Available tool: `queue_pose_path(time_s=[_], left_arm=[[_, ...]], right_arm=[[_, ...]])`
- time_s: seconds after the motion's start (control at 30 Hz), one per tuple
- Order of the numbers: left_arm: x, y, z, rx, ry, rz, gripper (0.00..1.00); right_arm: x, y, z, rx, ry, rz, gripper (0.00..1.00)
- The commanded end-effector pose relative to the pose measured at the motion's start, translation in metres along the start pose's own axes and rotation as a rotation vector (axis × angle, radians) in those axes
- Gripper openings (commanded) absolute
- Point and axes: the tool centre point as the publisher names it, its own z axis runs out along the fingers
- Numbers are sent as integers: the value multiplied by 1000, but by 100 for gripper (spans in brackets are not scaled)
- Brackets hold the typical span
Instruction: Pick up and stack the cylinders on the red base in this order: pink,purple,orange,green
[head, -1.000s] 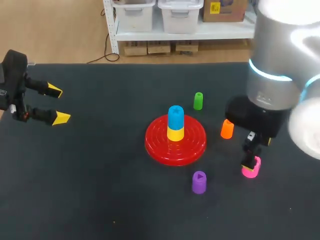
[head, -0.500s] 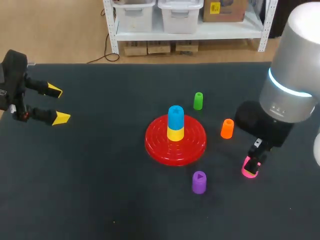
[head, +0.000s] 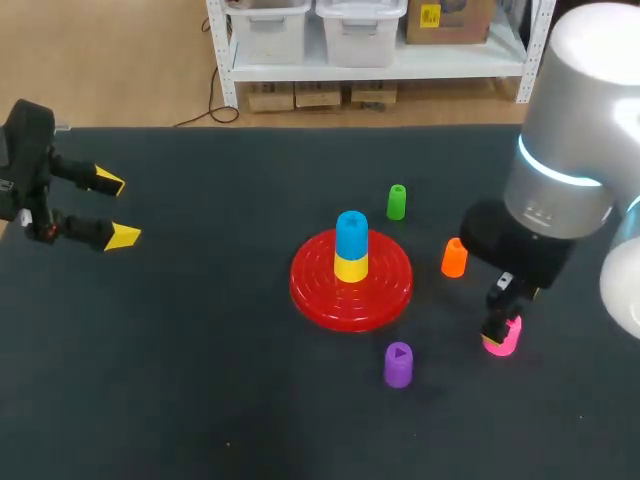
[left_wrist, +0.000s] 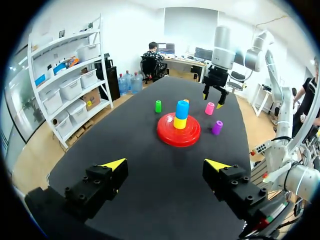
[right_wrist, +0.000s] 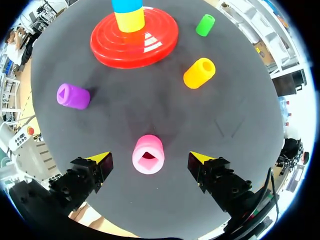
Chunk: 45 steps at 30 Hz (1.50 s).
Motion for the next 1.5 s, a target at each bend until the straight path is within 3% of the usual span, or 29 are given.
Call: queue_pose_path(time_s=[0.03,0.07,0.17,0.9,1.0,1.03,1.07,1.13,1.33,1.5], left_arm=[[2,0,1,-1,-6,3,100],[2,0,1,-1,-6,3,100],[2,0,1,-1,-6,3,100],[2,0,1,-1,-6,3,100],[2,0,1,-1,-6,3,100],[2,0,1,-1,-6,3,100],[2,0,1,-1,-6,3,100],[2,0,1,-1,-6,3,100],[2,0,1,-1,-6,3,100],[2,0,1,-1,-6,3,100]], right_arm=[[1,1,1,-2,1,-1,57],[2,1,1,-2,1,0,49],[4,0,2,-2,5,6,44],[-2,8,8,-10,16,-10,46],[-2,9,8,-5,20,-17,35],[-1,9,8,0,22,-17,27],[0,8,7,6,24,-18,2],[2,4,5,20,27,-6,0],[-12,-14,-38,70,-30,60,0],[-55,-24,-101,38,-116,68,0]])
